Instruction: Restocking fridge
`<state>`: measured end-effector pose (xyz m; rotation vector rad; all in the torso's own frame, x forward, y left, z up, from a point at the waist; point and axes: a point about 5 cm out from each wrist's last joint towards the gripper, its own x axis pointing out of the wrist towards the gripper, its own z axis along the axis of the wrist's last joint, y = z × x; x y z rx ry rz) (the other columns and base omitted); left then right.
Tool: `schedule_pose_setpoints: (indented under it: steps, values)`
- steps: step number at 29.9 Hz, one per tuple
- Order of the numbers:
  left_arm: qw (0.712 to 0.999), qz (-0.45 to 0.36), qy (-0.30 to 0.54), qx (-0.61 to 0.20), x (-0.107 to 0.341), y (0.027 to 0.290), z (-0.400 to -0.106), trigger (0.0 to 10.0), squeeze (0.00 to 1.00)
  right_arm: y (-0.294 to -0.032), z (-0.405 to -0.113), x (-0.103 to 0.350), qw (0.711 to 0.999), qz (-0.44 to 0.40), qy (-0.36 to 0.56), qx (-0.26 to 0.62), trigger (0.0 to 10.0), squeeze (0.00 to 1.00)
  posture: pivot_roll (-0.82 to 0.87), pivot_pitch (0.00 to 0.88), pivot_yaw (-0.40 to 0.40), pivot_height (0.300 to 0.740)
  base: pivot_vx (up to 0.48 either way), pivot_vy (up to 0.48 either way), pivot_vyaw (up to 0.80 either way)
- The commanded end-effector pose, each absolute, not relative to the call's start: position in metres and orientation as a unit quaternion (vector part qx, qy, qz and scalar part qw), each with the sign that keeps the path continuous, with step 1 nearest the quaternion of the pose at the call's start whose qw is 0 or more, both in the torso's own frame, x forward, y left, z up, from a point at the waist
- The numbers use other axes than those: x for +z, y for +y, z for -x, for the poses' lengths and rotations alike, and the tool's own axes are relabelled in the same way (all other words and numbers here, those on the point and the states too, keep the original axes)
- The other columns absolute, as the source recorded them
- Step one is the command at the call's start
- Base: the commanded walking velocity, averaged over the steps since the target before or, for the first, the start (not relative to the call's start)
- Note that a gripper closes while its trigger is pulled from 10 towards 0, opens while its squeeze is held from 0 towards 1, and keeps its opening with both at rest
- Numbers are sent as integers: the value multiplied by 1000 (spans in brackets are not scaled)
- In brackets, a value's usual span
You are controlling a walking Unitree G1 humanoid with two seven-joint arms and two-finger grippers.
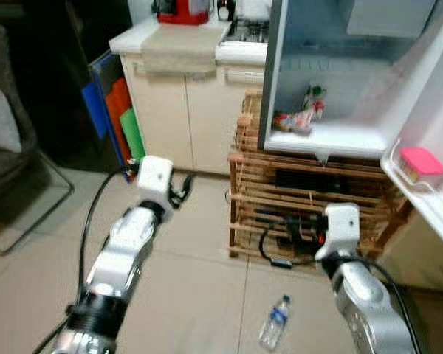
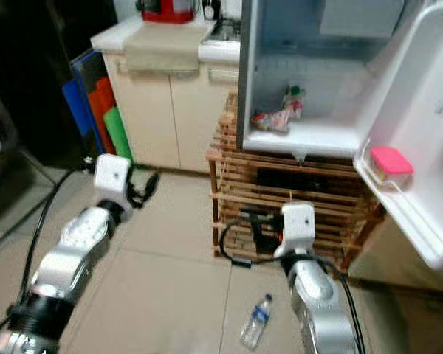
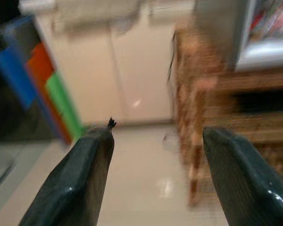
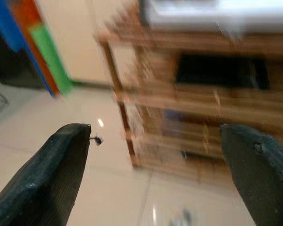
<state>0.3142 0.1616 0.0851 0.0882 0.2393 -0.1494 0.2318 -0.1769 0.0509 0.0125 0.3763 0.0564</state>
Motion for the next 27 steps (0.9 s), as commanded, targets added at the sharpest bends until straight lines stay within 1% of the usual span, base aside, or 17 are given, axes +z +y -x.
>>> schedule_pose_setpoints:
  steps: [1, 3, 5, 8, 11, 13, 15, 18, 19, 23, 24, 27]
  values:
    - [989, -52, 107, -82, 89, 158, -320, 10000, 0, -188, -217, 39, 975, 3, 224, -5, 10000, 0, -142, 0, 99, 740, 0, 0, 0]
    - [989, -62, 91, -97, 92, 153, -320, 10000, 0, -195, -200, 33, 972, 1, 236, -18, 10000, 0, -151, 0, 104, 740, 0, 0, 0]
    - [989, -67, 75, -109, 95, 148, -318, 10000, 0, -198, -190, 29, 970, 0, 240, -24, 10000, 0, -165, 0, 114, 740, 0, 0, 0]
    - [989, -65, 59, -116, 97, 143, -317, 10000, 0, -197, -188, 30, 973, 7, 230, -13, 10000, 0, -170, 0, 117, 740, 0, 0, 0]
    - [989, -62, 42, -130, 96, 132, -318, 10000, 0, -195, -192, 36, 980, 14, 200, -7, 10000, 0, -186, 0, 130, 740, 0, 0, 0]
    - [988, -62, 43, -138, 92, 128, -316, 10000, 0, -199, -189, 33, 978, 28, 206, -9, 10000, 0, -186, 0, 131, 740, 0, 0, 0]
    - [988, -60, 44, -138, 90, 129, -315, 10000, 0, -200, -188, 31, 977, 32, 209, -9, 10000, 0, -186, 0, 131, 740, 0, 0, 0]
    - [984, -76, 87, -137, 61, 149, -298, 10000, 0, -208, -184, 23, 975, 38, 219, -16, 10000, 0, -187, 0, 133, 740, 0, 0, 0]
    - [982, -79, 101, -136, 53, 153, -292, 10000, 0, -210, -183, 20, 974, 30, 225, -22, 10000, 0, -182, 0, 127, 740, 300, -371, 0]
    - [983, -63, 107, -137, 47, 152, -287, 10000, 0, -212, -183, 14, 971, 18, 236, -23, 10000, 0, -175, 0, 120, 740, 309, -364, 0]
    - [983, -58, 94, -146, 51, 146, -289, 10000, 0, -211, -186, 11, 971, 22, 239, -12, 10000, 0, -175, 0, 120, 740, 326, -349, 0]
    - [983, -56, 79, -156, 55, 142, -290, 10000, 0, -211, -188, 6, 969, 25, 245, -4, 10000, 0, -173, 0, 117, 740, 322, -350, 0]
